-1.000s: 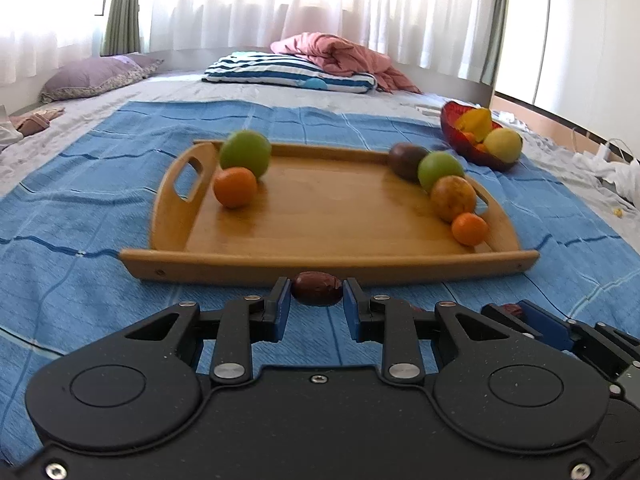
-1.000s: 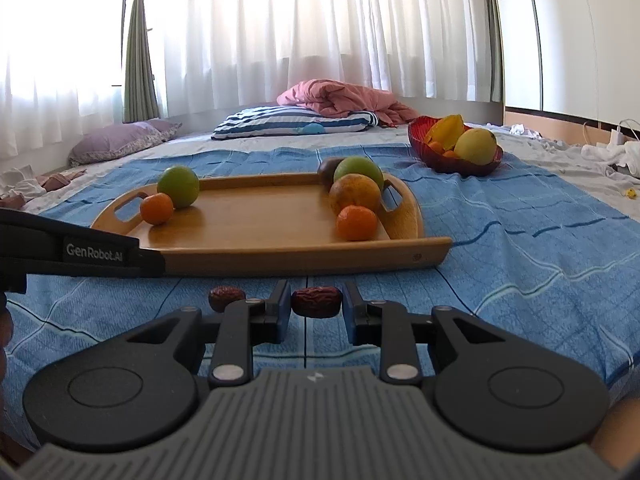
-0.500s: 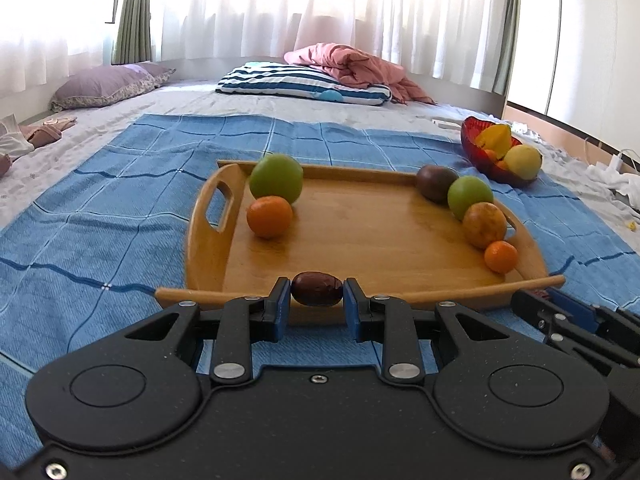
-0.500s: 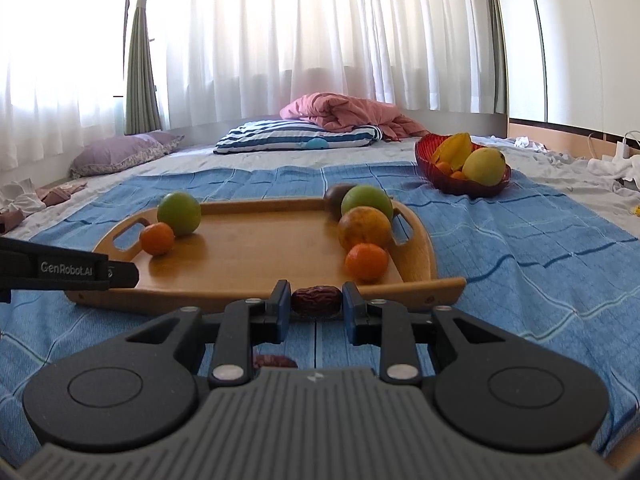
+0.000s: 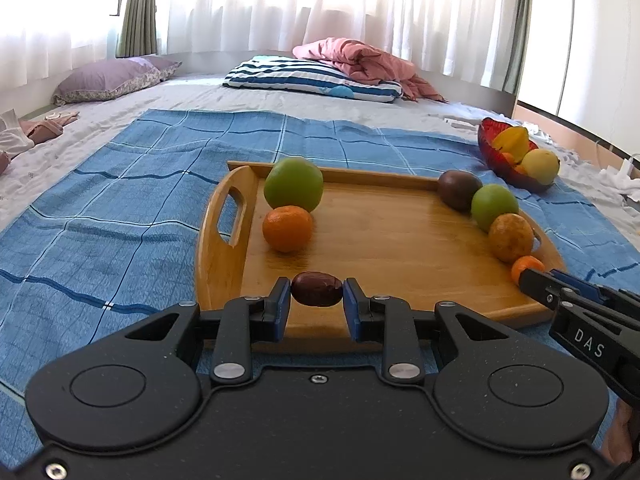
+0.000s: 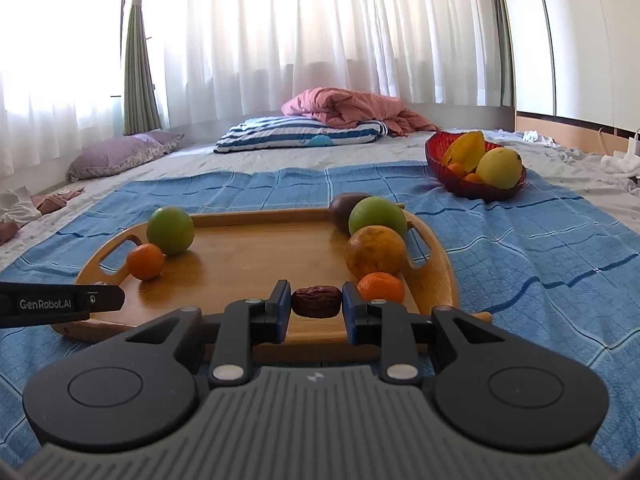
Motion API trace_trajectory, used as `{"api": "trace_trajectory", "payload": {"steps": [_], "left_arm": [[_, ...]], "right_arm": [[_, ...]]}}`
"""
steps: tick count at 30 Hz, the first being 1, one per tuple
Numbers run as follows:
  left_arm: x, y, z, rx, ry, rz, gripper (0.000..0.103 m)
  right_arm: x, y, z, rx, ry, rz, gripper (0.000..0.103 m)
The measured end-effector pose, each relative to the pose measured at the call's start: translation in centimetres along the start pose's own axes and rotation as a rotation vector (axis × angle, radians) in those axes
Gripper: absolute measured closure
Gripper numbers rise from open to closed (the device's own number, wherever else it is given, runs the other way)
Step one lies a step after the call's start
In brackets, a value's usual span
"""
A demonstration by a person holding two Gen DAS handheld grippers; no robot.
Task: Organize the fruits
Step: 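Carry both dates over the wooden tray with both tools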
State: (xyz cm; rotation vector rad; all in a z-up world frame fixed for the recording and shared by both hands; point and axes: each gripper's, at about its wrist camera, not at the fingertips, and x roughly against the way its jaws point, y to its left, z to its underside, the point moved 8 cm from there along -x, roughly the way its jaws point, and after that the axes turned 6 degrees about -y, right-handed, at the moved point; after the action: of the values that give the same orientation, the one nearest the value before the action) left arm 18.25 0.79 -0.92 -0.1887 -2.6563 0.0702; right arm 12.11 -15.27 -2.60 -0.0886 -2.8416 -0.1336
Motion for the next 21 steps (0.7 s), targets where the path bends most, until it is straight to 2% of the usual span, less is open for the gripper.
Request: {"api": "trace_trajectory", "payload": {"steps": [9, 21], "left_arm": [[-2.2, 1.2, -0.4, 0.048, 0.024, 0.011, 0.076], [-4.6, 1.7, -0.2, 0.051, 0.048, 0.002, 0.076]], "right_arm": [[-2.3, 0.0, 0.2, 0.015, 0.029, 0.009, 0.071], [-3.9, -0.5, 0.4, -0.033, 0.100, 0.004, 0.071]]}}
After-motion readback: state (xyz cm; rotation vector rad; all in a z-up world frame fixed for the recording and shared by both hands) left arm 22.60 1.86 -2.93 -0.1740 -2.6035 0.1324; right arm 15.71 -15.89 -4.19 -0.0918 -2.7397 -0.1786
